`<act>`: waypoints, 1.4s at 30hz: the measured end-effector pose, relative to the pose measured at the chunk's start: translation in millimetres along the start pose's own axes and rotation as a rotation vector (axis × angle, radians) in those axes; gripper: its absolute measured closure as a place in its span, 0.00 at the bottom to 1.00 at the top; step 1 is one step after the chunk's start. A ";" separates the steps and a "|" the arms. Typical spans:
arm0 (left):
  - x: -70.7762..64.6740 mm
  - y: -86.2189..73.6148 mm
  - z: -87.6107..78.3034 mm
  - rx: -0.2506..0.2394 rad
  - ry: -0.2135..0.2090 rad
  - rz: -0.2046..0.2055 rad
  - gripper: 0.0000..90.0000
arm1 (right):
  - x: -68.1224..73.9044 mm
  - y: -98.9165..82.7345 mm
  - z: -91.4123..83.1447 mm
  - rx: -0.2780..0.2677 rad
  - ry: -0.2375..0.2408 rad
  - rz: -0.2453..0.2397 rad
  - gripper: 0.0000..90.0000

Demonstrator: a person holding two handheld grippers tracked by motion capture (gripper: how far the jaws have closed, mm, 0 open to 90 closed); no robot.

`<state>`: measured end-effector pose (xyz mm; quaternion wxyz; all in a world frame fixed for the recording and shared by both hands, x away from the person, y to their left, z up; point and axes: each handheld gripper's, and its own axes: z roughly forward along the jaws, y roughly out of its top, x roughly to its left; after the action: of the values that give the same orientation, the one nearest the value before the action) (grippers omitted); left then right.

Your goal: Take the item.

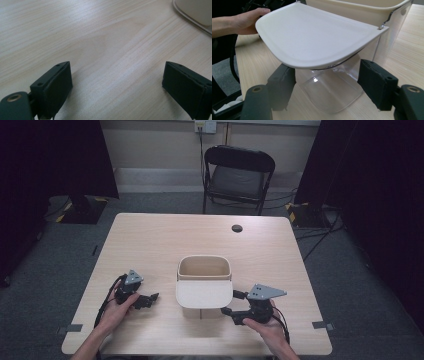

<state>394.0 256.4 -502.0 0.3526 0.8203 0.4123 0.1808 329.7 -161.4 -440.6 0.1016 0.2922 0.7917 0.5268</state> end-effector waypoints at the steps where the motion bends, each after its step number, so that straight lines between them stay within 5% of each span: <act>1: 0.0 0.0 0.0 -0.001 0.000 0.000 0.09 | -0.1 0.2 -0.1 -0.001 0.000 0.000 0.33; 42: -0.1 0.0 0.0 0.000 -0.001 -0.001 0.09 | -1.4 10.1 -4.8 -0.034 0.001 0.007 0.36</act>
<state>394.0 256.3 -502.0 0.3531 0.8202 0.4125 0.1802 332.1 -163.1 -429.7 0.1044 0.2928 0.7818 0.5405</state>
